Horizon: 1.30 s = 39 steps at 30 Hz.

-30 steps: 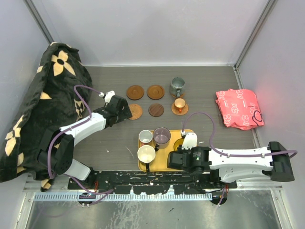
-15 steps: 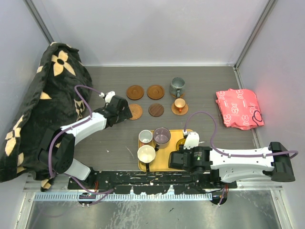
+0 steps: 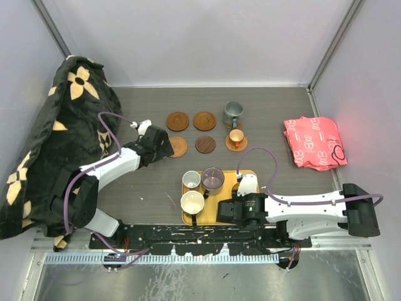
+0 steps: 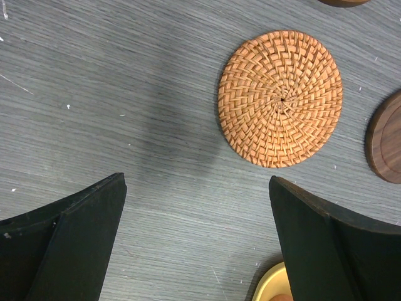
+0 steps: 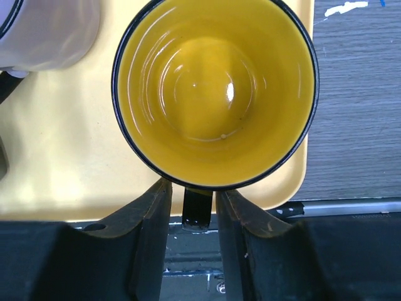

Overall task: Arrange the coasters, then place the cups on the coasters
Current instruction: Pick up the cup from the tray.

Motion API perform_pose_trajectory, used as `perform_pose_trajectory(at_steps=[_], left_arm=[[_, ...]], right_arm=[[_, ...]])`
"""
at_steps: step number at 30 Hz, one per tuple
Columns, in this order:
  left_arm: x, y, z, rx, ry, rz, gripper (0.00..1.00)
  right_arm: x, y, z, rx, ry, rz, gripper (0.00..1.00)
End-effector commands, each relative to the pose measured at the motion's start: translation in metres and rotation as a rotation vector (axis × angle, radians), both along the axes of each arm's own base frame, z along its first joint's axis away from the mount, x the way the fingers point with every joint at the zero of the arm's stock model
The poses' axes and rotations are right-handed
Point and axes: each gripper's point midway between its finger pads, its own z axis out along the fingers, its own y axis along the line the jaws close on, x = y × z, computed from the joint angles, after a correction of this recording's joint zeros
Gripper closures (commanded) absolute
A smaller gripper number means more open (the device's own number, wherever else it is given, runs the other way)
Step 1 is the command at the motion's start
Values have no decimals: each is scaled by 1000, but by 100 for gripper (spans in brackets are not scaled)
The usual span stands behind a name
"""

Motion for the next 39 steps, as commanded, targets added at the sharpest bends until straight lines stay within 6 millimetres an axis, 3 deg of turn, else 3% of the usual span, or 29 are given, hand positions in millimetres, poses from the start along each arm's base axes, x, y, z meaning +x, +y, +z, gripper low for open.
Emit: perform_pose_trajectory(at_steps=[1, 14, 21, 25, 27, 39], left_arm=[[12, -4, 12, -29, -55, 8, 2], [12, -4, 11, -29, -55, 8, 2], [12, -5, 11, -31, -53, 6, 2], [12, -5, 10, -30, -52, 6, 2], [12, -5, 11, -32, -53, 5, 2], [13, -4, 12, -27, -54, 7, 2]], right_arm=[[14, 4, 5, 33, -80, -47, 61], [14, -5, -7, 41, -91, -80, 66], [15, -7, -9, 42, -97, -86, 82], [14, -7, -9, 43, -94, -85, 99], [14, -7, -8, 40, -93, -83, 99], [24, 15, 27, 47, -138, -36, 99]])
